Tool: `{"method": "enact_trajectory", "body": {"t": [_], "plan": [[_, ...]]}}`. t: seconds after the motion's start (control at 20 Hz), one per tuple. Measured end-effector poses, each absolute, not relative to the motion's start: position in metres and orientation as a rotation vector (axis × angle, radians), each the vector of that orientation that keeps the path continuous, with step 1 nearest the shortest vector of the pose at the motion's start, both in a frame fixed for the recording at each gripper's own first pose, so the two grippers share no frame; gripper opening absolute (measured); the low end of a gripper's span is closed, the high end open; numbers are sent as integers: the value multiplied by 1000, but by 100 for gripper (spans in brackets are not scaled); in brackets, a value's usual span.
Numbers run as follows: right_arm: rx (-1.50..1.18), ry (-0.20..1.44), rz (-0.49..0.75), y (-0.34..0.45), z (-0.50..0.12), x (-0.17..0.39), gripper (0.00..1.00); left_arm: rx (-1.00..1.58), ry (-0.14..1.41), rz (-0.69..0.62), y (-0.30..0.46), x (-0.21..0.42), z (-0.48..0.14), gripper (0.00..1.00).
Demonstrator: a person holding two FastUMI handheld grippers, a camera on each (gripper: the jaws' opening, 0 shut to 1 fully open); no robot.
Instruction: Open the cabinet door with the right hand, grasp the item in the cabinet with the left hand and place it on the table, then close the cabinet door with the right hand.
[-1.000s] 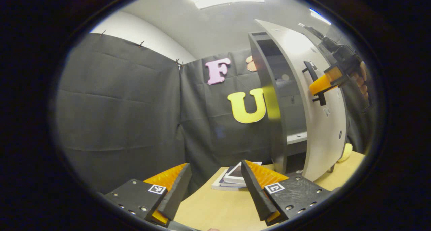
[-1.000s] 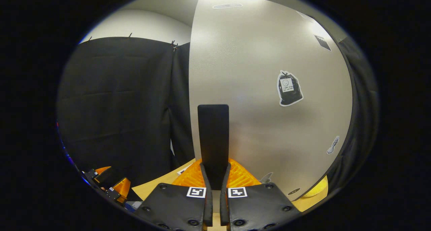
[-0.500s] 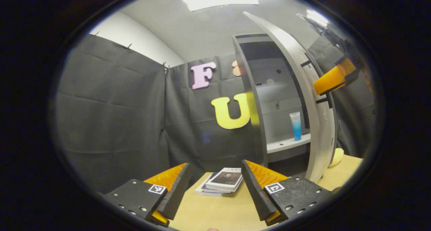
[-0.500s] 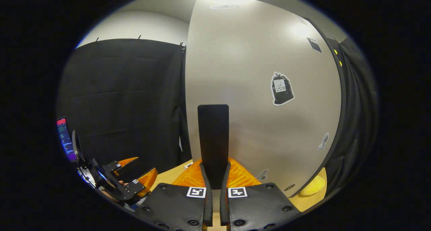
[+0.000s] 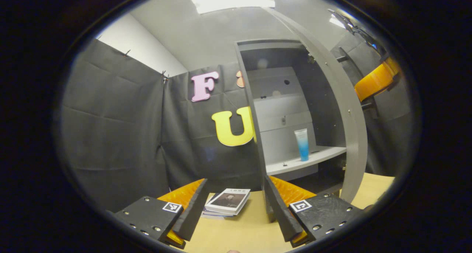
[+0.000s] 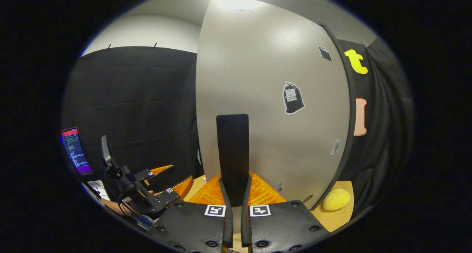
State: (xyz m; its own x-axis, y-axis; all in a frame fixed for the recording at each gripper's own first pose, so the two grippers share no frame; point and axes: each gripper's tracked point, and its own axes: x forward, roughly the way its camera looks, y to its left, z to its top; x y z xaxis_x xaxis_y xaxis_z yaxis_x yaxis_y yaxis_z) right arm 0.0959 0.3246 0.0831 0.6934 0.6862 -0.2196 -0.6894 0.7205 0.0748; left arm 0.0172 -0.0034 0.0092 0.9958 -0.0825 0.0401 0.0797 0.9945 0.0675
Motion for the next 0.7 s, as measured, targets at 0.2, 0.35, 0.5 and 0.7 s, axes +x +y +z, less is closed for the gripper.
{"method": "enact_trajectory", "body": {"t": [0.2, 0.35, 0.5, 0.7], "plan": [[-11, 219, 743, 318, 86, 98, 10, 65, -54, -121, -27, 17, 14, 91], [-3, 209, 719, 313, 87, 97, 10, 59, -52, -150, -45, 17, 14, 91], [-9, 200, 688, 308, 87, 100, 10, 53, -52, -184, -67, 17, 14, 91], [-14, 195, 643, 298, 87, 102, 6, 44, -53, -222, -93, 14, 15, 91]]}}
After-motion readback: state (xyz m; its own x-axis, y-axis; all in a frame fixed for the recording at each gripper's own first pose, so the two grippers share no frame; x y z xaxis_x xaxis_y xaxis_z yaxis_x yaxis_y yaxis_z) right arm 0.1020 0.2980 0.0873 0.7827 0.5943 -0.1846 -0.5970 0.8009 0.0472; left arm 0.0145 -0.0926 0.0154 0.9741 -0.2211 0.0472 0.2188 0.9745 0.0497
